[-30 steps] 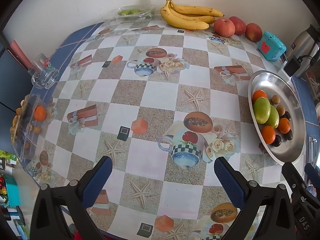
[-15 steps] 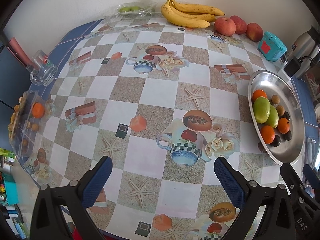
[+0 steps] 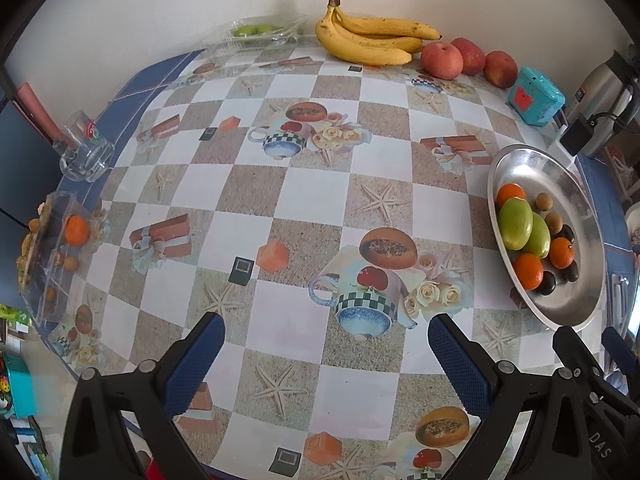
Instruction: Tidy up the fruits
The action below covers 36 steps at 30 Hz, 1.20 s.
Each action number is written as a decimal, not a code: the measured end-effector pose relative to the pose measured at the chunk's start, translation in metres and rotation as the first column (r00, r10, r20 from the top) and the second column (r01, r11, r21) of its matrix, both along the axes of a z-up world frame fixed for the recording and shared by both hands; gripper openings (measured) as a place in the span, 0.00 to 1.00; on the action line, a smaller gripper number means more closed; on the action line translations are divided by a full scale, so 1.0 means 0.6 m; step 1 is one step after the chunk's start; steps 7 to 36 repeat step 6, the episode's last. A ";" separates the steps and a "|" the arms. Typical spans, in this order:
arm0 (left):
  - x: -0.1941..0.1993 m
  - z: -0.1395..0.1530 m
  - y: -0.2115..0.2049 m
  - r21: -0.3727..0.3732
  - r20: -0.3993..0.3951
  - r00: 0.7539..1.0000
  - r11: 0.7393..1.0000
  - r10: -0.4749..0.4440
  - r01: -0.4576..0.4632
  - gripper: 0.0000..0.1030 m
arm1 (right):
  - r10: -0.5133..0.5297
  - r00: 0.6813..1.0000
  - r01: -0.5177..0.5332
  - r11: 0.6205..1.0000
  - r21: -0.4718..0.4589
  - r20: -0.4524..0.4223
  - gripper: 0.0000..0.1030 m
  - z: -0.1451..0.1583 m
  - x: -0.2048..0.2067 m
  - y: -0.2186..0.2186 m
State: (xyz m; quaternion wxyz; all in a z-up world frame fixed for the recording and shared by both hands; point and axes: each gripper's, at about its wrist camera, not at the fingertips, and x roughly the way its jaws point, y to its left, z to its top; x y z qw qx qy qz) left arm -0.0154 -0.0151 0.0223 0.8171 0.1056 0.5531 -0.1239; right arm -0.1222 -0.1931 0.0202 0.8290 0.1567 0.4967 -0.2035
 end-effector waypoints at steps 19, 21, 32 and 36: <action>0.001 0.000 0.000 0.006 -0.005 1.000 1.000 0.009 -0.009 1.00 | 0.000 1.000 0.000 1.000 -0.001 -0.001 0.94 0.000 0.000 0.000; 0.001 0.000 0.000 0.006 -0.005 1.000 1.000 0.009 -0.009 1.00 | 0.000 1.000 0.000 1.000 -0.001 -0.001 0.94 0.000 0.000 0.000; 0.001 0.000 0.000 0.006 -0.005 1.000 1.000 0.009 -0.009 1.00 | 0.000 1.000 0.000 1.000 -0.001 -0.001 0.94 0.000 0.000 0.000; 0.001 0.000 0.000 0.006 -0.005 1.000 1.000 0.009 -0.009 1.00 | 0.000 1.000 0.000 1.000 -0.001 -0.001 0.94 0.000 0.000 0.000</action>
